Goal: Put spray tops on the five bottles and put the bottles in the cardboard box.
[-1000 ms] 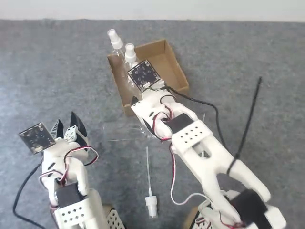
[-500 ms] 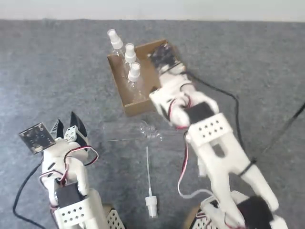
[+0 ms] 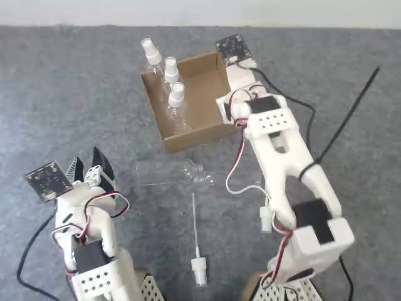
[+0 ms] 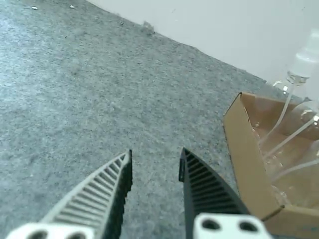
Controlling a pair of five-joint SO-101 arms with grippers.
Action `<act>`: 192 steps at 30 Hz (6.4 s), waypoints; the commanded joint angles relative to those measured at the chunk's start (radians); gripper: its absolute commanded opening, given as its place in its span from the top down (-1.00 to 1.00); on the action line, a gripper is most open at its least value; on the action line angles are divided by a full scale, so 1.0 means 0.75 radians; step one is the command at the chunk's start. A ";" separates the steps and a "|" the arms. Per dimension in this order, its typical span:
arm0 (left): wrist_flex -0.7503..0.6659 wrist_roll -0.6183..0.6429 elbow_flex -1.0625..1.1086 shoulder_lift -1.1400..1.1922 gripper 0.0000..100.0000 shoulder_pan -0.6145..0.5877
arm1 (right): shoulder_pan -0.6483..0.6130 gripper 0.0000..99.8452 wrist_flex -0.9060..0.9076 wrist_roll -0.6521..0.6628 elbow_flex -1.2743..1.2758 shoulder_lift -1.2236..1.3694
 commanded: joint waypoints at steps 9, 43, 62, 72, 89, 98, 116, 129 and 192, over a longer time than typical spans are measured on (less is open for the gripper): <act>0.006 -0.008 -0.013 -0.023 0.71 -0.006 | 0.079 0.61 0.015 0.016 -0.262 0.177; 0.006 -0.008 -0.013 -0.023 0.71 -0.004 | 0.077 0.99 0.238 0.016 -0.295 0.265; 0.006 -0.008 -0.013 -0.023 0.71 0.000 | 0.064 0.98 0.623 -0.096 -0.446 0.224; 0.006 -0.008 -0.013 -0.023 0.71 0.000 | 0.021 0.68 0.789 -0.096 -0.450 0.083; 0.006 -0.008 -0.013 -0.023 0.71 0.000 | -0.032 0.67 1.112 0.029 -0.444 -0.292; 0.006 -0.008 -0.013 -0.023 0.71 0.000 | -0.212 0.67 1.339 0.133 -0.442 -0.406; 0.006 -0.008 -0.013 -0.023 0.71 -0.002 | -0.396 0.66 1.192 0.200 0.023 -0.713; 0.006 -0.008 -0.013 -0.023 0.71 -0.002 | -0.474 0.42 0.930 0.511 0.338 -0.631; 0.006 -0.008 -0.013 -0.023 0.71 -0.006 | -0.451 0.52 0.572 0.589 0.338 -0.077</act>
